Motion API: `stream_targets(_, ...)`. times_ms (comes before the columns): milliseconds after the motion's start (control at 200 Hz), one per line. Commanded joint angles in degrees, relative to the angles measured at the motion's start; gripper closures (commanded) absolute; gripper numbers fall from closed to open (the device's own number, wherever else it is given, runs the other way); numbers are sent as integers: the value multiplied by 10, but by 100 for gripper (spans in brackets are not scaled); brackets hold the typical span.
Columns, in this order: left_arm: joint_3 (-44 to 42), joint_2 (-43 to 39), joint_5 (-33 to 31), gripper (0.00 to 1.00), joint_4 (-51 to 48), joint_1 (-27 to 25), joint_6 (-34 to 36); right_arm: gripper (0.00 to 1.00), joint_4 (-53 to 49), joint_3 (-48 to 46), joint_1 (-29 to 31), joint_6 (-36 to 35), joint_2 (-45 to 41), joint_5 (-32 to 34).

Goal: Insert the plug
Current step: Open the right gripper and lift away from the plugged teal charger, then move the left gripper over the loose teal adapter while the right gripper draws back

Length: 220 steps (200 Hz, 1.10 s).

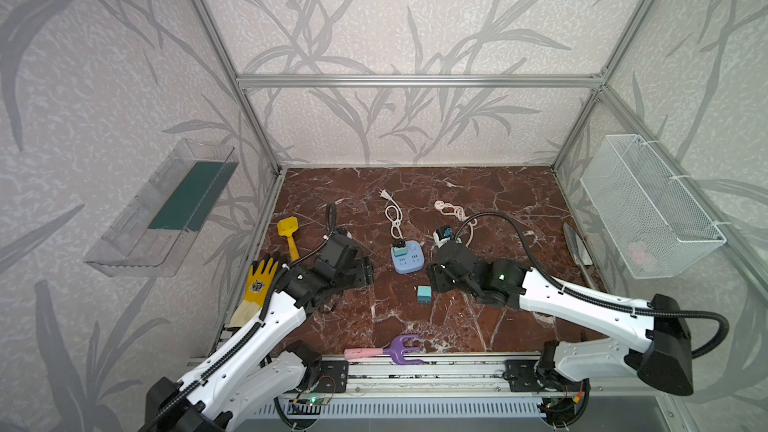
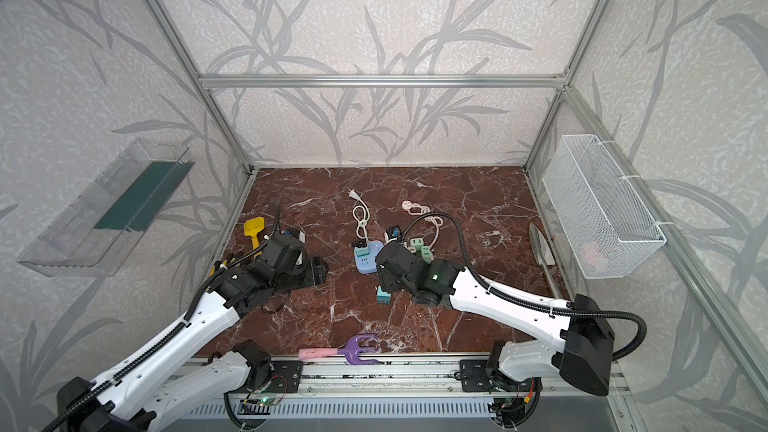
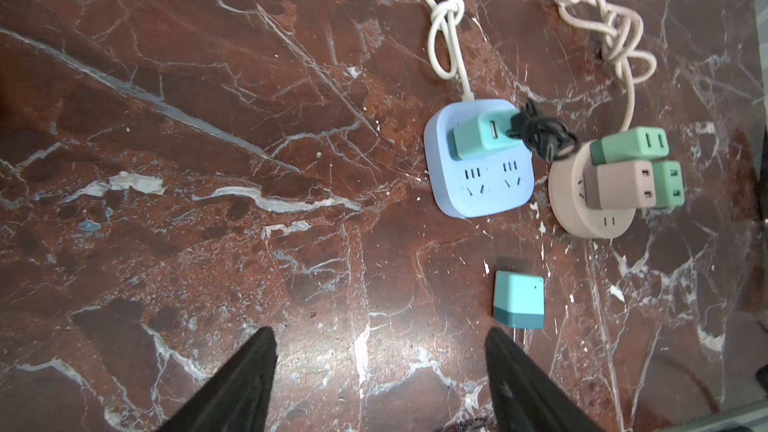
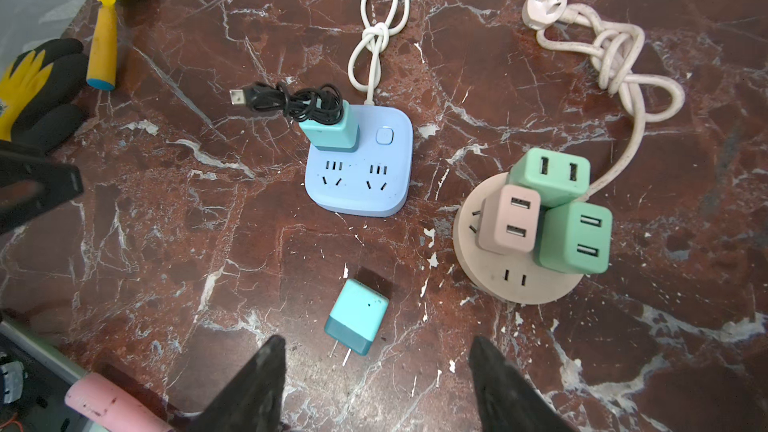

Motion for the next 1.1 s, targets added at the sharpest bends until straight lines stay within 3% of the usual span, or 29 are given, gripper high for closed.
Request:
stream_targets(0, 13, -6, -42, 22, -32, -33, -23, 30, -17, -8, -2, 11, -28, -13)
stream_targets(270, -2, -6, -64, 23, -28, -113, -75, 30, -13, -24, -1, 5, -33, -26)
stream_targets(650, 0, 45, -54, 24, -21, -204, -90, 30, 10, -60, -23, 14, -37, -73)
stream_targets(1095, 9, 148, -38, 28, 76, -231, -50, 31, 15, -86, -37, 56, -62, -49)
